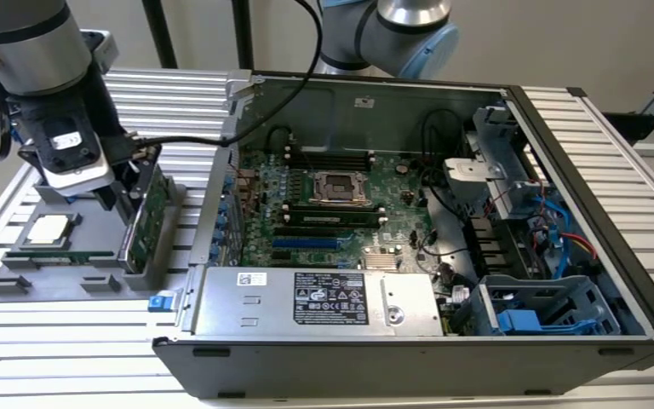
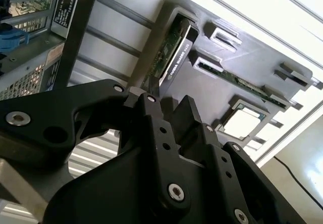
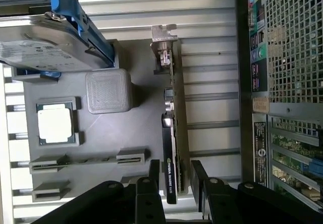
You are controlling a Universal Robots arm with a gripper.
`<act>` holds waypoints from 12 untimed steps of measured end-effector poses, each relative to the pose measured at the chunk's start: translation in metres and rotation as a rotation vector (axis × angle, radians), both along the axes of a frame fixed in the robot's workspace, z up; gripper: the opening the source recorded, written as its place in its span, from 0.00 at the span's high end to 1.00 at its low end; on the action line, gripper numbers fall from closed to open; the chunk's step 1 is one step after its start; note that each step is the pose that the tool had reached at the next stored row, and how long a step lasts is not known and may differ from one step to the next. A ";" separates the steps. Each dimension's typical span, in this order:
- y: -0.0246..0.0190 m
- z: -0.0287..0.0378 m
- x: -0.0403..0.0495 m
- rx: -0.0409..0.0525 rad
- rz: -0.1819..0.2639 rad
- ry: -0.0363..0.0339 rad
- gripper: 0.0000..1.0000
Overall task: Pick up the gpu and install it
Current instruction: 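Pick up the gpu and move the gpu toward the slot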
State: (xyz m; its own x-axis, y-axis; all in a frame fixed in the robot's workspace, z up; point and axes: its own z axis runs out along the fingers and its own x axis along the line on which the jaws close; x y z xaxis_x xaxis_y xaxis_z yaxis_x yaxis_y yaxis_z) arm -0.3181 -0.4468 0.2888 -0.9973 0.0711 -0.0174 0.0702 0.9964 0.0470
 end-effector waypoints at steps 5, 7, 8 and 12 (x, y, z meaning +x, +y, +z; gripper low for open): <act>0.0006 -0.0017 0.0000 0.0000 0.000 0.0000 0.00; 0.0007 -0.0022 0.0000 0.0000 0.000 0.0000 0.00; 0.0007 -0.0024 0.0000 0.0000 0.000 0.0000 0.00; 0.0008 -0.0036 0.0000 0.0000 0.000 -0.0001 0.00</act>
State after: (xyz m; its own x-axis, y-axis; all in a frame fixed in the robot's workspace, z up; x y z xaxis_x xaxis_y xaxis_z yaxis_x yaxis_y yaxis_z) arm -0.3181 -0.4460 0.2853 -0.9973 0.0711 -0.0174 0.0702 0.9964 0.0470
